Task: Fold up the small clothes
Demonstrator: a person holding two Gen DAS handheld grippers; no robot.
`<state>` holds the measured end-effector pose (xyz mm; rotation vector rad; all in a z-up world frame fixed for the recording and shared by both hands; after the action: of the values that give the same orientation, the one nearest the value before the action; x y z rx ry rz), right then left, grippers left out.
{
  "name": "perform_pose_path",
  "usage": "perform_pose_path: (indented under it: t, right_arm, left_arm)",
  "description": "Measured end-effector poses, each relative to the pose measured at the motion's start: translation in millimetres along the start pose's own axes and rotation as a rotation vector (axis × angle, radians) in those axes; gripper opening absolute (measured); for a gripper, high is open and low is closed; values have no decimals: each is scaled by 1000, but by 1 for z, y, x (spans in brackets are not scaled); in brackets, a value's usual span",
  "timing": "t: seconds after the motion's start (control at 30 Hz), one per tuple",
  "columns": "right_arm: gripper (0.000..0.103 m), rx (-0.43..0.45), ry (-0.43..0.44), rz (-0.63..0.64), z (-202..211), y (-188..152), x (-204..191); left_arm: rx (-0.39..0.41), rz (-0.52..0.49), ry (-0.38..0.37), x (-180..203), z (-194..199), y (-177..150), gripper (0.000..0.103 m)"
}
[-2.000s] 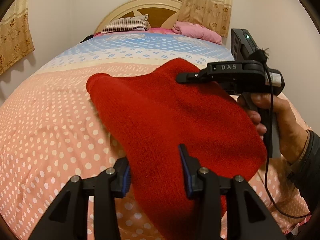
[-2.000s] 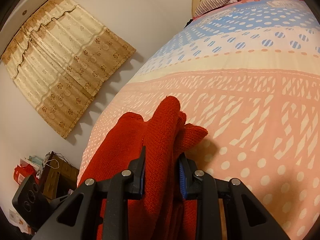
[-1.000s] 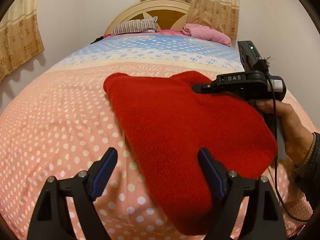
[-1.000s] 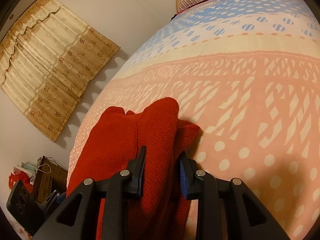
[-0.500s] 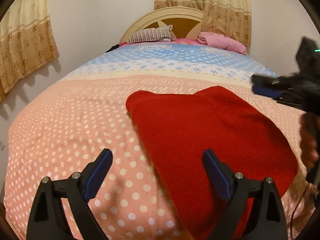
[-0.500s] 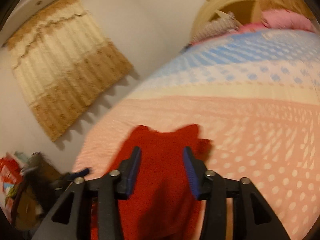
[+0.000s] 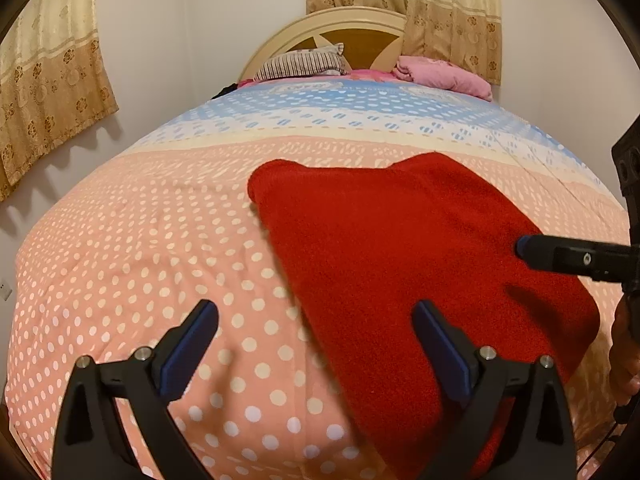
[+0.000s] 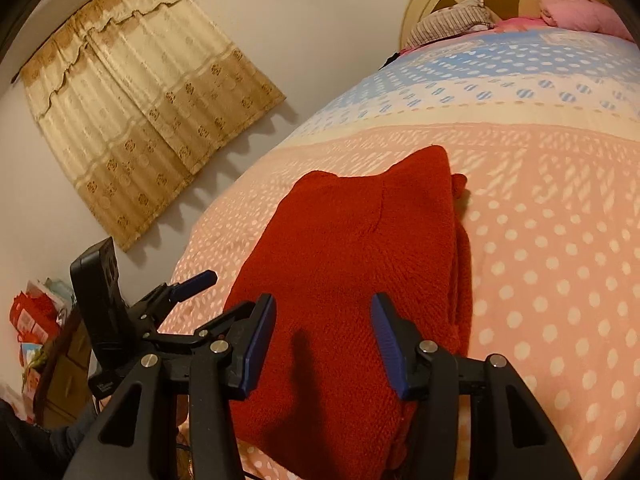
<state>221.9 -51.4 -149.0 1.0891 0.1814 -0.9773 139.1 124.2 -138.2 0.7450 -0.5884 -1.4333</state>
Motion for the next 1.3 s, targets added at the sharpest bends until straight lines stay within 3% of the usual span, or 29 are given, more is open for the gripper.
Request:
perform_pose_path:
  t: [0.3, 0.47, 0.67, 0.93, 1.3]
  right_arm:
    - [47, 74, -64, -18, 19, -9, -3]
    - [48, 177, -179, 53, 54, -8, -33]
    - [53, 264, -243, 119, 79, -9, -62]
    - [58, 291, -285, 168, 91, -16, -83]
    - [61, 312, -306, 137, 97, -19, -78]
  left_arm:
    - [11, -7, -8, 5, 12, -2, 103]
    - [87, -21, -8, 10, 42, 12, 103]
    - [153, -49, 8, 14, 65, 23, 103]
    - [178, -50, 1, 15, 73, 29, 103]
    - [176, -46, 2, 18, 74, 27, 103]
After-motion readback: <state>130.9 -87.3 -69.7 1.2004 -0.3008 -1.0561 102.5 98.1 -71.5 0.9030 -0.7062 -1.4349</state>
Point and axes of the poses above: each gripper's, at about its wrist camera, not at the fingertips, and z roughly against the way its jaws point, x to its right, y to its top, the point moved 5 cm from there along -z, roughly the way its jaws point, and after that the axes turned 4 degrees about y, right-handed, at the moved point
